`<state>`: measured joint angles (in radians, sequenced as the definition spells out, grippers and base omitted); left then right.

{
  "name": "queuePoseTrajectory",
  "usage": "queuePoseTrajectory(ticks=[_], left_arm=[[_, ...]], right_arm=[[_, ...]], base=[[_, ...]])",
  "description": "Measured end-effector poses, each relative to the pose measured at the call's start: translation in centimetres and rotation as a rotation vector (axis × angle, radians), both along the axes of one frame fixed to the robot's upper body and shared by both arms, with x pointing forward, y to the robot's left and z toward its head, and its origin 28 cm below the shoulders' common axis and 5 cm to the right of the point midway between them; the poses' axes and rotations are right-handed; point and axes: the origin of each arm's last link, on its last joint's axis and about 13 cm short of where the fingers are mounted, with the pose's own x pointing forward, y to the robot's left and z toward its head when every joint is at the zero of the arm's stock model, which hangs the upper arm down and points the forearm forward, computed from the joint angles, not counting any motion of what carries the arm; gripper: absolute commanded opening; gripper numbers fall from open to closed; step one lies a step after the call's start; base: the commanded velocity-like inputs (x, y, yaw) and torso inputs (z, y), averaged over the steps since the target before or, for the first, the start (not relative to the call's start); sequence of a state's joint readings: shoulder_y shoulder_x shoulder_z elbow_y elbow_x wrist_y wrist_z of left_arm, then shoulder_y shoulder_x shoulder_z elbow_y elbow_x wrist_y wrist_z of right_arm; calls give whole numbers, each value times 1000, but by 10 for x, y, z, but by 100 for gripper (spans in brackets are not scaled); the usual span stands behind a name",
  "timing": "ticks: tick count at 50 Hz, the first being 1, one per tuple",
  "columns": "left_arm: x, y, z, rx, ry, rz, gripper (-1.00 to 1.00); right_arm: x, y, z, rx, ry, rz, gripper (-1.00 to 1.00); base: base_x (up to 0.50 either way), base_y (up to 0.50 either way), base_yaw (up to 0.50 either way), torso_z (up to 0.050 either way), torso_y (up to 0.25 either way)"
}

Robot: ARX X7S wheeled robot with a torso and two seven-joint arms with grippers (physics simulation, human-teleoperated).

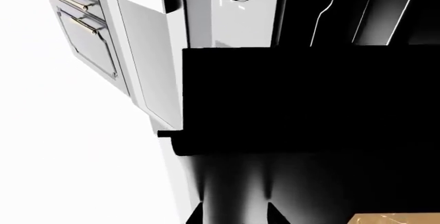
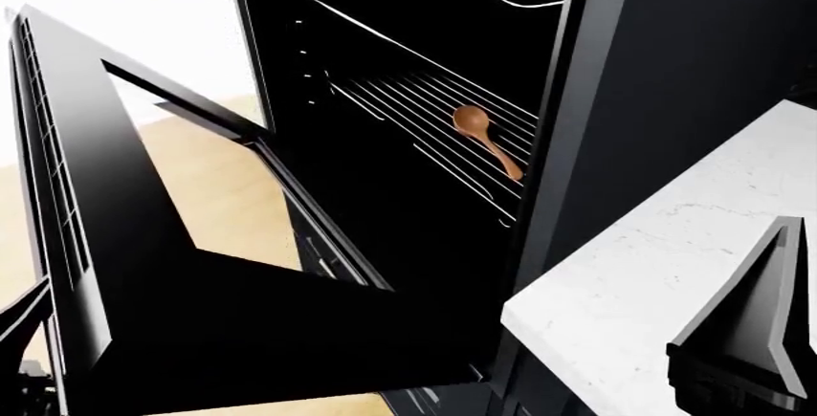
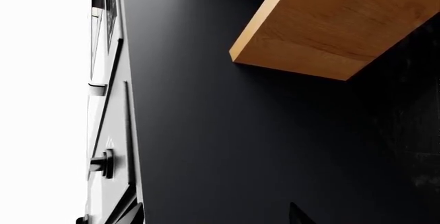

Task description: Open the oven door

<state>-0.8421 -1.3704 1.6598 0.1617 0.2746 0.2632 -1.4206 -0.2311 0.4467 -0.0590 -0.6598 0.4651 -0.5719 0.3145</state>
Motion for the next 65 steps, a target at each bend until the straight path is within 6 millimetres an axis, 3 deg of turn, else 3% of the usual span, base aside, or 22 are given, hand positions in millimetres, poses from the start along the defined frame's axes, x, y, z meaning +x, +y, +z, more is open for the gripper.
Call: queuePoseTrajectory(ticks=[20,30,40,65], left_arm=[[-13,7,-24,-111,45,-27,-100],[-56,12,-54,-263,243,100,-100],[-77,26,-69,-272,343,135,-100],[-86,36,-80,-286,401,133,-100]], right_arm=[[0,0,0,1,3,0,100],[0,0,0,0,2,0,100],[0,0,0,0,1,0,100],[0,0,0,1,0,-1,100]], base=[[-3,6,4,0,0],[-1,10,2,0,0],[-2,5,4,1,0],[-3,3,6,1,0]])
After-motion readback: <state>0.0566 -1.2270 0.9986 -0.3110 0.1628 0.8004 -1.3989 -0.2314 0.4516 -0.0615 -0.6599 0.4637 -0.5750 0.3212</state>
